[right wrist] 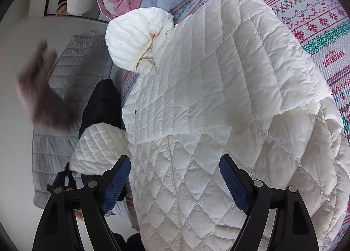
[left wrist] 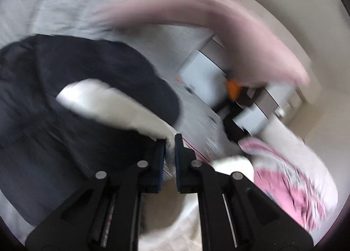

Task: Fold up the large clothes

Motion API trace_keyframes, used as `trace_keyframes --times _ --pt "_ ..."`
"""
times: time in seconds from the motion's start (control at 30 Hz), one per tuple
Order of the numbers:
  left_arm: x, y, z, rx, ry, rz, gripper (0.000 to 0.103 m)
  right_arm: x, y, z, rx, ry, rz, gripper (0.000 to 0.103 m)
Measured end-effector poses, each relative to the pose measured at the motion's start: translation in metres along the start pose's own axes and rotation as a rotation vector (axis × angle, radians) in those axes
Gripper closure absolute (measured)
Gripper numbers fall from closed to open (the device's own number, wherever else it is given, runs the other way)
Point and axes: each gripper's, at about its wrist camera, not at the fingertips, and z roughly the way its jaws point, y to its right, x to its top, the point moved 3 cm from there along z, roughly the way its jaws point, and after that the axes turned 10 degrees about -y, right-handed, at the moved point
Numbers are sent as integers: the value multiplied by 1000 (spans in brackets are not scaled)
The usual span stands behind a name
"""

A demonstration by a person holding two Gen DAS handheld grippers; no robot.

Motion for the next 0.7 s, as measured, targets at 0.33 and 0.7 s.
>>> trace_keyframes --times 0.33,0.7 --pt "-177 169 85 -86 -379 641 91 1 3 0 -34 15 2 19" --pt "-151 143 97 -223 -457 469 49 2 7 -5 -51 35 3 19"
